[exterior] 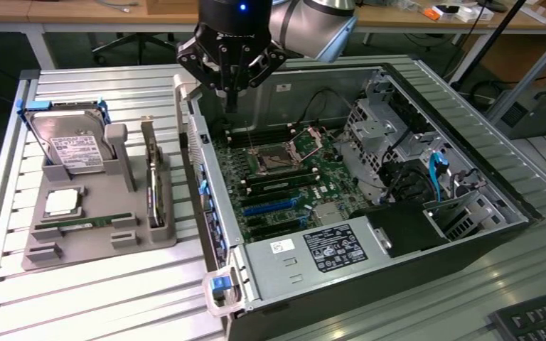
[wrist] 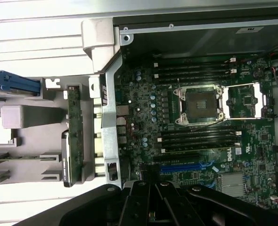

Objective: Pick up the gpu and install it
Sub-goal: 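Reach for the gpu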

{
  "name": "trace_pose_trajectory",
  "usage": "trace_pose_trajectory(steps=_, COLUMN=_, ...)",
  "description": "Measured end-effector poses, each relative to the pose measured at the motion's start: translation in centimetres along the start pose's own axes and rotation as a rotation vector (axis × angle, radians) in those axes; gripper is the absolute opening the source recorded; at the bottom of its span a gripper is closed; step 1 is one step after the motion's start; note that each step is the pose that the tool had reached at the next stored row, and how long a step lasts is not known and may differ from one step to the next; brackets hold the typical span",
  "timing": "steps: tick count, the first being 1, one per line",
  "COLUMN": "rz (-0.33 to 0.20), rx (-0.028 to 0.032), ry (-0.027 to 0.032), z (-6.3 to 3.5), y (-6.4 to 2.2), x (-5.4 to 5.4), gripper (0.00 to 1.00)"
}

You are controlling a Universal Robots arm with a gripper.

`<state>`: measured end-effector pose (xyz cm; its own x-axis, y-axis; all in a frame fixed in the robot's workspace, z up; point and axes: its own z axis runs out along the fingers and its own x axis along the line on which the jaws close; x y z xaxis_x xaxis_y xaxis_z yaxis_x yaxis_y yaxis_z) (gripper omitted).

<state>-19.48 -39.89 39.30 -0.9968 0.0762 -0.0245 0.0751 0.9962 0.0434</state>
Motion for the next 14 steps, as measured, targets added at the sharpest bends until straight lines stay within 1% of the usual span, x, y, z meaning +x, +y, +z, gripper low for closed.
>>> trace_pose_trajectory(steps=14, rz=0.000, rx=0.0000, ry=0.0000, z=-0.01, y=-0.05, x=0.63, gripper=0.11)
